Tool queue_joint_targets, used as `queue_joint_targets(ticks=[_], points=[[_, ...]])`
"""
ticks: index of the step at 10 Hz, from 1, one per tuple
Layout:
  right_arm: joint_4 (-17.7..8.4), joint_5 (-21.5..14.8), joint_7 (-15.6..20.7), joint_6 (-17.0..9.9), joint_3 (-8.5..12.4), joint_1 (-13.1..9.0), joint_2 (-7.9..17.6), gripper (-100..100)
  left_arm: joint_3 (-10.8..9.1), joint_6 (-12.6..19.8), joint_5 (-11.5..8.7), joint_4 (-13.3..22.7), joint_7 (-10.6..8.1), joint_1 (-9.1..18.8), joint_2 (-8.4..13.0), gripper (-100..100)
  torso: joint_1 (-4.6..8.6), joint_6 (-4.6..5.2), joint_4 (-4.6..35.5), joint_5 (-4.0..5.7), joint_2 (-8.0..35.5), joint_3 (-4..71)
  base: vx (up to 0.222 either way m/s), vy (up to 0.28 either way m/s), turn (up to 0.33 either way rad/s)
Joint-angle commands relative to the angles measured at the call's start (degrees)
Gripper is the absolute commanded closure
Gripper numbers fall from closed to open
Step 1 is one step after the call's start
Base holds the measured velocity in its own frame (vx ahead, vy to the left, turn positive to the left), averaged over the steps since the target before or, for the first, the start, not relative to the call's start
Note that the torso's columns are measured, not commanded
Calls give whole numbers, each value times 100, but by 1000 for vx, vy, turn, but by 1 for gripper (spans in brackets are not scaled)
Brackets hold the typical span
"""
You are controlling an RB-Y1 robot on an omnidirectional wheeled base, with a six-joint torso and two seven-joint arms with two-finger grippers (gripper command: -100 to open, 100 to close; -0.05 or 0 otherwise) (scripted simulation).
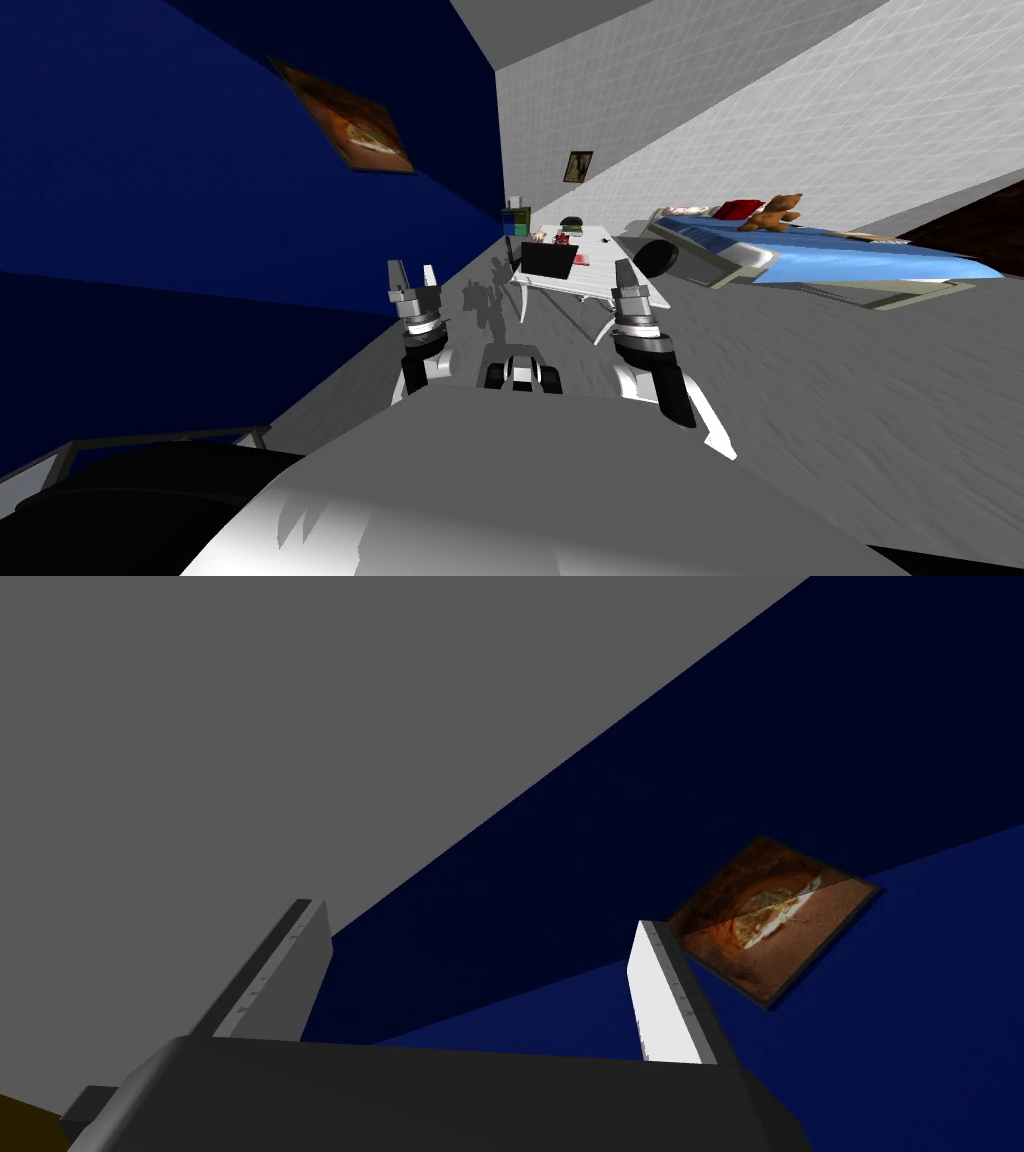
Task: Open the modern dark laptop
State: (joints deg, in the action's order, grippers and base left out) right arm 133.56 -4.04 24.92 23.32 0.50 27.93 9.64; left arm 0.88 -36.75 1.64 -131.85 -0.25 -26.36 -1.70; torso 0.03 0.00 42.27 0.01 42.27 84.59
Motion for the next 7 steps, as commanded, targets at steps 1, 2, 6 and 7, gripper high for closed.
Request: queue_joint_targets(ticks=[1,2,6,7], points=[[21,-96,317,-184,30,-9,41,-100,0,0,0,0,0,0,0,0,-10,0,0,-2,-1,0,67,74,-2],[39,-180,545,-331,58,-3,73,-100,0,0,0,0,0,0,0,0,-3,0,2,-1,7,-4,68,84,3],[73,-355,1060,-638,115,7,135,-100,0,0,0,0,0,0,0,0,0,0,-1,0,-4,2,85,71,1],[73,-355,1091,-638,115,7,135,-100,0,0,0,0,0,0,0,0,-11,0,-1,-2,-4,2,80,77,-1]])
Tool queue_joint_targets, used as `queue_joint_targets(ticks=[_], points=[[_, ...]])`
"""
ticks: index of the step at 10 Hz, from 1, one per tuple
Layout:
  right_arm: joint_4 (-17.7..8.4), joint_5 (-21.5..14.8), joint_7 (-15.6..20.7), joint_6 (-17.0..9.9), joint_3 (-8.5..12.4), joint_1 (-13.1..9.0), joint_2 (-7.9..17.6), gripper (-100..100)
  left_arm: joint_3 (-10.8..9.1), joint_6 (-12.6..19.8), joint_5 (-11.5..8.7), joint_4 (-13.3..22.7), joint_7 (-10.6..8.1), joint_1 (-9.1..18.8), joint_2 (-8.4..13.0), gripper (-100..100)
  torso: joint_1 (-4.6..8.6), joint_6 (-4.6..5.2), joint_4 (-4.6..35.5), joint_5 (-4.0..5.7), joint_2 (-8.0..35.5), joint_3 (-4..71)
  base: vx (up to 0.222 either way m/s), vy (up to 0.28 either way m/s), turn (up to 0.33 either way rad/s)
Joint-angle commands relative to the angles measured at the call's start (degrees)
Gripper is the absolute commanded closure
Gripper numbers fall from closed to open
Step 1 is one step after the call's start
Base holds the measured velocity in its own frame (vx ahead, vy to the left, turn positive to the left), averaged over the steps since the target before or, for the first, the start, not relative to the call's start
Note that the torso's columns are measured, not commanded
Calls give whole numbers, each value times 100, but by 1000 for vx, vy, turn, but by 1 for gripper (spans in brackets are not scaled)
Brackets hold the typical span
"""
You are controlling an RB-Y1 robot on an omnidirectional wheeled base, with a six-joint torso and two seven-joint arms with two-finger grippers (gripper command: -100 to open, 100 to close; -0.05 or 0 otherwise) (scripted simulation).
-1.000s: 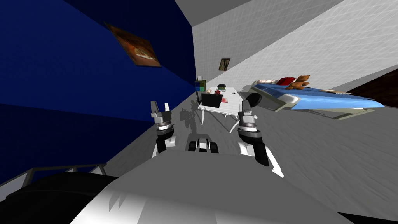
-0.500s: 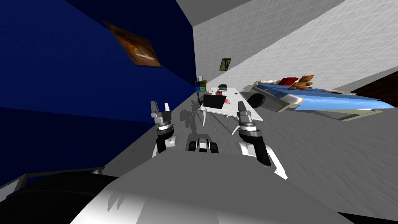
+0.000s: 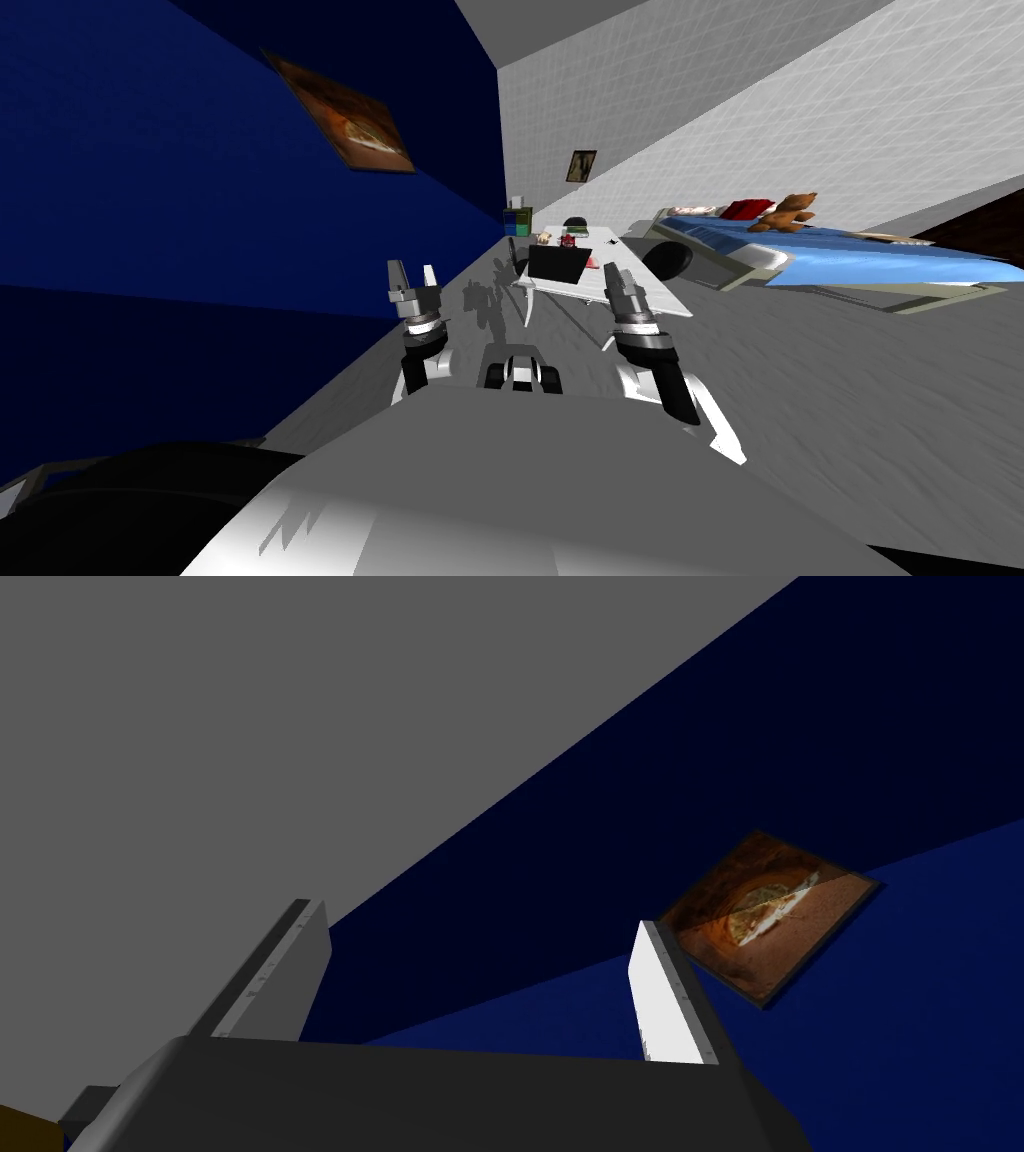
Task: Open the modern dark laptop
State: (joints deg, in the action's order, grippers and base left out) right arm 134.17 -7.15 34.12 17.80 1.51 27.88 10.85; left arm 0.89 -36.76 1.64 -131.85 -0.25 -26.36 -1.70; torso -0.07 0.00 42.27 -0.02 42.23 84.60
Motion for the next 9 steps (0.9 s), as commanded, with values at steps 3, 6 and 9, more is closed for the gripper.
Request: queue_joint_targets(ticks=[3,6,9], points=[[38,-227,669,-409,75,21,79,-100,0,0,0,0,0,0,0,0,12,0,2,2,8,-5,90,86,2],[45,-321,996,-576,105,24,114,-100,0,0,0,0,0,0,0,0,14,0,2,4,6,-4,81,68,0],[41,-511,1490,-918,168,26,187,-100,0,0,0,0,0,0,0,0,3,0,1,0,6,-3,97,84,1]])
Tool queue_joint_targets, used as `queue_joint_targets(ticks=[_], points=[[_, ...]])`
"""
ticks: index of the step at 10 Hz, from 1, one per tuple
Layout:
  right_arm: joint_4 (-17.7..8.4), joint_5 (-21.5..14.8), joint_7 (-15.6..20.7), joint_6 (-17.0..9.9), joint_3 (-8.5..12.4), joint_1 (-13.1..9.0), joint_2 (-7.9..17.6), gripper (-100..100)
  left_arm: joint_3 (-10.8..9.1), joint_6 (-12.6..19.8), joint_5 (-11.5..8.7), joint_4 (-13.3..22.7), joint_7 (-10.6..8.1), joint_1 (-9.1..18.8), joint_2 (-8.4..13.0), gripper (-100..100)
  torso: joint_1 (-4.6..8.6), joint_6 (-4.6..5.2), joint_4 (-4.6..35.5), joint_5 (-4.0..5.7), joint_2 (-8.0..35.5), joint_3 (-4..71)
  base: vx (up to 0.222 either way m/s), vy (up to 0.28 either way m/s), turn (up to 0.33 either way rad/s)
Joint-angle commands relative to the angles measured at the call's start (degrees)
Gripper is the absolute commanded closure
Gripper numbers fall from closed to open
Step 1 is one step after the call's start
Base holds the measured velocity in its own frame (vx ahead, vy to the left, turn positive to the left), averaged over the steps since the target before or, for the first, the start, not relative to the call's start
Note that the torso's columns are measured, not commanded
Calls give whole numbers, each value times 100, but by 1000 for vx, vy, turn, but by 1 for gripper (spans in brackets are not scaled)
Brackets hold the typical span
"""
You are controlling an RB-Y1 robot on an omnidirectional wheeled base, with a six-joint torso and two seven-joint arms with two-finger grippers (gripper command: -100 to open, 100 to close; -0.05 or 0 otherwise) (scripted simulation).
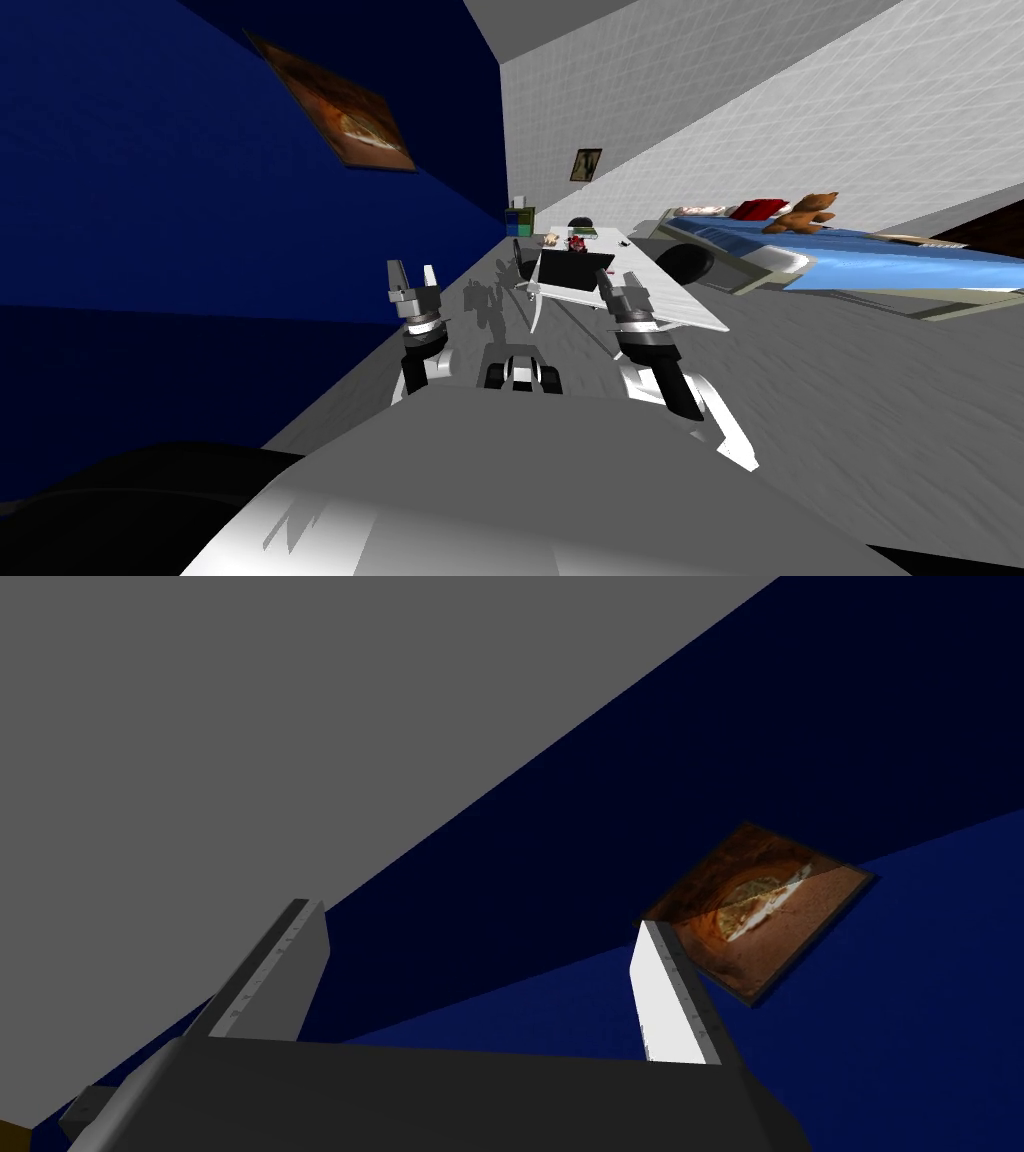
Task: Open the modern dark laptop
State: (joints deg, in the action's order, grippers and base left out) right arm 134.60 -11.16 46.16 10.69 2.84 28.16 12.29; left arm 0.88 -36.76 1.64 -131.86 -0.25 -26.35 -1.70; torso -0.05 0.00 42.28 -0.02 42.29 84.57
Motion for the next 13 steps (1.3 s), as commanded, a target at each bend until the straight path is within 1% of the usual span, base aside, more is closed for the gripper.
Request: queue_joint_targets(ticks=[1,2,3,4,5,6,7,8,9,10,11,12,13], points=[[-2,-110,356,-207,35,-2,43,-100,0,0,0,0,0,0,0,0,-3,0,0,0,-3,0,85,83,-1],[-15,-206,568,-382,66,-3,82,-100,0,0,0,0,0,0,0,0,5,0,1,1,3,-2,97,92,3],[-15,-206,640,-382,66,-3,82,-100,0,0,0,0,0,0,0,0,4,0,1,2,-1,-1,76,78,-1],[-34,-302,844,-560,98,-5,124,-100,0,0,0,0,0,0,0,0,9,0,1,3,5,-3,90,90,3],[-34,-302,925,-560,98,-5,124,-100,0,0,0,0,0,0,0,0,4,0,1,2,-2,0,84,75,0],[-60,-399,1129,-741,130,-9,170,-100,0,0,0,0,0,0,0,0,8,1,0,2,1,-1,89,67,2],[-60,-399,1210,-741,130,-9,170,-100,0,0,0,0,0,0,0,0,9,0,0,3,-2,0,88,65,0],[-93,-496,1412,-923,162,-14,221,-100,0,0,0,0,0,0,0,0,8,0,0,3,-1,0,124,98,4],[-93,-496,1495,-923,162,-14,221,-100,0,0,0,0,0,0,0,0,-5,0,-2,0,-11,5,96,86,-2],[-132,-593,1703,-1106,194,-20,277,-100,0,0,0,0,0,0,0,0,2,0,0,0,0,1,90,108,4],[-132,-593,1779,-1106,194,-20,277,-100,0,0,0,0,0,0,0,0,-3,0,2,0,3,-3,77,91,-1],[-174,-689,1984,-1289,226,-27,337,-100,0,0,0,0,0,0,0,0,7,1,3,2,8,-5,102,86,3],[-174,-689,2061,-1289,226,-27,337,-100,0,0,0,0,0,0,0,0,9,1,1,3,-2,-1,90,70,-2]])
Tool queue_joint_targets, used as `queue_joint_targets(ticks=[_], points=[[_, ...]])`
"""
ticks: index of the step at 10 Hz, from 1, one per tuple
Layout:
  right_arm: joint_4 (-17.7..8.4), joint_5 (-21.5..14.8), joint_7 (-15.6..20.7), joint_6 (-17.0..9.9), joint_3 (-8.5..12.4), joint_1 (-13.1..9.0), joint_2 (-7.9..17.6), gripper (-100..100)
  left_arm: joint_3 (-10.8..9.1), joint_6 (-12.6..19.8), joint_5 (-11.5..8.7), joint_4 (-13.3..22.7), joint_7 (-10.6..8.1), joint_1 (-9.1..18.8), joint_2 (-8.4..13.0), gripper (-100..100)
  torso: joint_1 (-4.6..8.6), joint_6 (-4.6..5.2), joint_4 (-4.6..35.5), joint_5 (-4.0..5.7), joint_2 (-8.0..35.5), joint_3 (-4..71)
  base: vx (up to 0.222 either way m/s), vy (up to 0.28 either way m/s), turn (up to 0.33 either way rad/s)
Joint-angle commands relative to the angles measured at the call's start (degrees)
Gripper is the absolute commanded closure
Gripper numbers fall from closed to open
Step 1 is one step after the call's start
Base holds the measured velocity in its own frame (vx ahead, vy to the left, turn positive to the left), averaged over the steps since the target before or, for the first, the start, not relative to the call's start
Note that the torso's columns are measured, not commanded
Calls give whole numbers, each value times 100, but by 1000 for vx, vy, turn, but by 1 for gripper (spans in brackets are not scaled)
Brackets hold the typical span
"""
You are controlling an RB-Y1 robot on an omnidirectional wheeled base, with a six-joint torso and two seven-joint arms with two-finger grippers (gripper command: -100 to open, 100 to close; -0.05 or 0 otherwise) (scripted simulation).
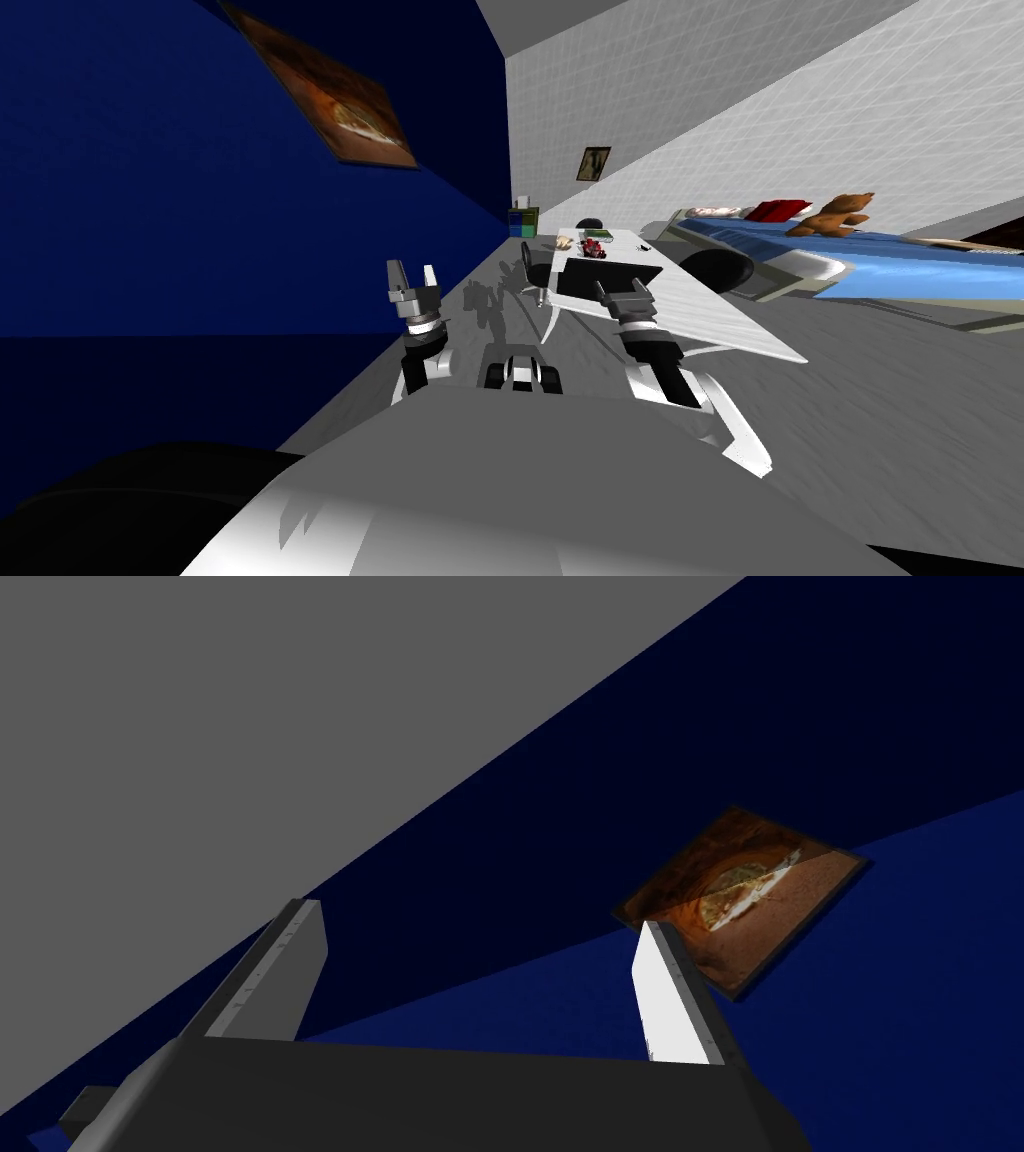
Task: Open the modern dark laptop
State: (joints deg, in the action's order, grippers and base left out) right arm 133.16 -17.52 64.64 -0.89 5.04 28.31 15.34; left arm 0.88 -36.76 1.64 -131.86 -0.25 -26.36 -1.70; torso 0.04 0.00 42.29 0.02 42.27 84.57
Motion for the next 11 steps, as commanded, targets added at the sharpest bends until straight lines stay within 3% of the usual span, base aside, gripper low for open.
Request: queue_joint_targets(ticks=[1,6,8,11], points=[[-75,-148,418,-313,38,-51,95,-100,0,0,0,0,0,0,0,0,4,-1,-1,1,1,1,107,74,4],[-169,-333,1034,-667,99,-67,225,-100,0,0,0,0,0,0,0,0,-10,-1,1,-3,3,-1,82,85,1],[-258,-506,1424,-1000,157,-83,350,-100,0,0,0,0,0,0,0,0,-3,-1,-1,0,-5,3,110,100,3],[-298,-586,1777,-1154,183,-90,408,-100,0,0,0,0,0,0,0,0,-2,-1,0,0,0,0,94,76,1]])
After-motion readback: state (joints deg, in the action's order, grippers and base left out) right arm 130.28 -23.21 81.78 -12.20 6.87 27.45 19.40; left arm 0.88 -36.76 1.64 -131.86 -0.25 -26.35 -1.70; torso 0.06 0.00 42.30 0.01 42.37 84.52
